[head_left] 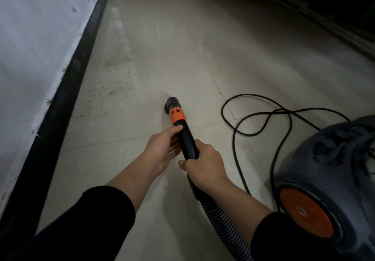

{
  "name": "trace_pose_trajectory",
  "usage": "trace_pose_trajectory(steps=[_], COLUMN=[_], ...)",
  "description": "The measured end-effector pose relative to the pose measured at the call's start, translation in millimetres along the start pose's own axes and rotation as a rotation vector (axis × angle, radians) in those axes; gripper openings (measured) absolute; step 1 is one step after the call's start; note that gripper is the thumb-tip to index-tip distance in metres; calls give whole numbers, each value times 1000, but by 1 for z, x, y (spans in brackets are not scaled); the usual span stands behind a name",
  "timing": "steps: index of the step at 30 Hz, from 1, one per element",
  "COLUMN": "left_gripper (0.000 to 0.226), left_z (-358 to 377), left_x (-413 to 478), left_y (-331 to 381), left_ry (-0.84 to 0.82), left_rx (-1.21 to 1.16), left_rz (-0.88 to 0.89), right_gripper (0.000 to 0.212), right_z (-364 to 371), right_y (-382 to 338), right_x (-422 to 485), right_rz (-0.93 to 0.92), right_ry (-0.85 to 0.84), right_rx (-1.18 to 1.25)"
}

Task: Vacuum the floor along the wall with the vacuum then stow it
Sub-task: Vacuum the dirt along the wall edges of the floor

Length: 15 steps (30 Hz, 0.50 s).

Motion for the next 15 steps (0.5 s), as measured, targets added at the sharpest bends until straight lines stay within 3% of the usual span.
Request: trace_pose_trajectory(steps=[6,15], left_gripper=[39,42], left_z=[-9,-32], left_x=[-11,-47], left_y=[-14,-33], left_ry=[-45,48], left_rx=[105,89], left_rz=[-15,17], right_gripper=[26,32], right_z=[-4,-4], right_y=[5,8], right_x=[-22,-60], right_rz=[-11,-36], right_ry=[-43,-154], right_rx=[23,-27])
Point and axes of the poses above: each hand's wrist, its own x-axis towards the middle knuckle, its own z-axis out of the palm, y = z × x, the point moved 2 cm from there along x, towards the middle knuckle, and after that the axes turned 14 degrees about y, right-handed, at the moved point
